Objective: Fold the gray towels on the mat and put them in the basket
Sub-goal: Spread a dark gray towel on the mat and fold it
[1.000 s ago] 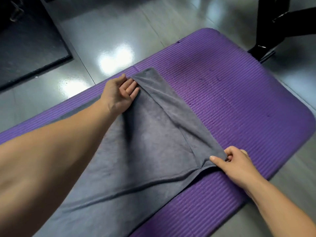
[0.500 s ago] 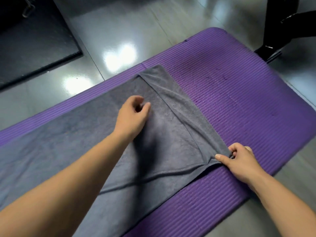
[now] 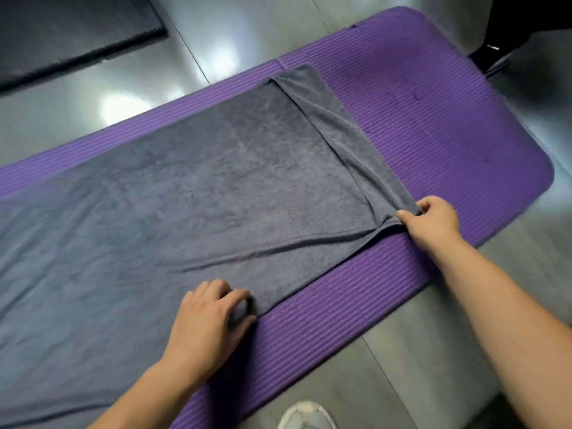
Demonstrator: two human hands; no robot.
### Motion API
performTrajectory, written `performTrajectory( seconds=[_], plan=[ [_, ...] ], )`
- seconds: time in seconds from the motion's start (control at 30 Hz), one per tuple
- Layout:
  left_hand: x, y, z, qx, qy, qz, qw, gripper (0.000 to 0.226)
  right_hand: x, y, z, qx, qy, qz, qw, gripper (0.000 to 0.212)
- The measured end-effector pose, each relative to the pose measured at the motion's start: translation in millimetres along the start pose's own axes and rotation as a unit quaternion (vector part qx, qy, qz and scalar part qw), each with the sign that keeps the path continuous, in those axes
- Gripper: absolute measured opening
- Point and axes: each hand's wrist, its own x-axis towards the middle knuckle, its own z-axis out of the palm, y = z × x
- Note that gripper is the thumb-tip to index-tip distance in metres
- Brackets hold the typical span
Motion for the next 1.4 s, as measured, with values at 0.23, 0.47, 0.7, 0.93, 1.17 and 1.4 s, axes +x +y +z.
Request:
performTrajectory(
  seconds=[0.23, 0.47, 0.7, 0.93, 1.17, 1.4],
  plan=[
    [-21, -6, 1, -0.012, -0.022, 0.016, 1.000, 0.014, -27, -5, 11, 0.104, 0.057, 0.035, 0.992, 0.050],
    [-32, 1, 5, -0.049, -0.019, 0.006, 0.999, 0.025, -33, -7, 8, 0.084, 0.048, -0.004, 0.995, 0.057],
    [-39, -19, -7, -0.061, 0.028, -0.040, 0.997, 0.024, -50, -31, 26, -0.178, 0.140, -0.230, 0.946, 0.021],
    [-30, -70, -33, -0.015, 0.081, -0.126, 0.989, 0.036, -32, -74, 44, -0.243, 0.072, -0.196, 0.947, 0.022],
    [-38, -100, -46, -0.009, 0.092, -0.177, 0.980, 0.041, -26, -69, 51, -0.127, 0.046, -0.165, 0.977, 0.019],
    [-50, -140, -63, 0.026, 0.114, -0.240, 0.964, 0.046, -20, -84, 31, -0.139, -0.018, -0.108, 0.984, 0.011]
  ],
)
